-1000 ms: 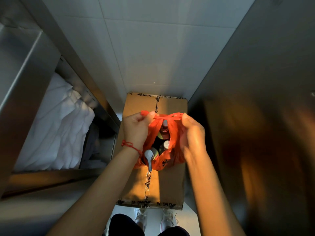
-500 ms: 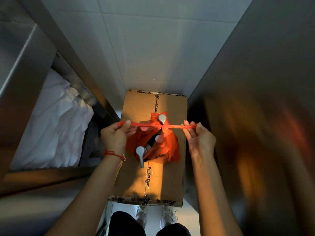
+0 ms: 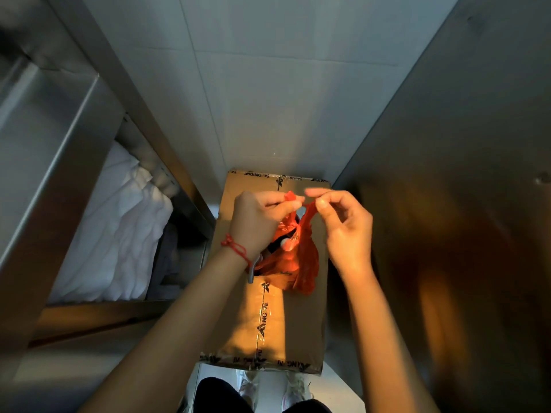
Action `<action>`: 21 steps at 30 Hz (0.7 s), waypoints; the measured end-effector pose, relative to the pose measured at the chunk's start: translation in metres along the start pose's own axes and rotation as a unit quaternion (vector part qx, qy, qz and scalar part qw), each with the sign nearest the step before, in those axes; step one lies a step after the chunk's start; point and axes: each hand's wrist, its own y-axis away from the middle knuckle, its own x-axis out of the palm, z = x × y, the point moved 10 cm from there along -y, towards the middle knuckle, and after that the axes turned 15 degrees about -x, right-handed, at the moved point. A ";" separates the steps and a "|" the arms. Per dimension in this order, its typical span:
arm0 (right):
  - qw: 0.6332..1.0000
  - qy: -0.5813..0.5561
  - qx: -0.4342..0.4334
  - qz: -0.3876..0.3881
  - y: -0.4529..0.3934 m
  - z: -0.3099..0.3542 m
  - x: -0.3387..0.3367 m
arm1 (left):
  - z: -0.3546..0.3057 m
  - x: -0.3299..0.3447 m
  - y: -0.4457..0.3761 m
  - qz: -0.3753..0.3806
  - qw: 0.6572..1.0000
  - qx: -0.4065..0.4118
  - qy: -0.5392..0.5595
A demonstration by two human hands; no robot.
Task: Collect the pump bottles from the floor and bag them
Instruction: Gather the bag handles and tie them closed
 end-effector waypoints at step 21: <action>0.978 -0.081 0.143 0.127 0.021 -0.047 0.034 | 0.000 0.014 -0.017 0.085 0.994 -0.001 0.064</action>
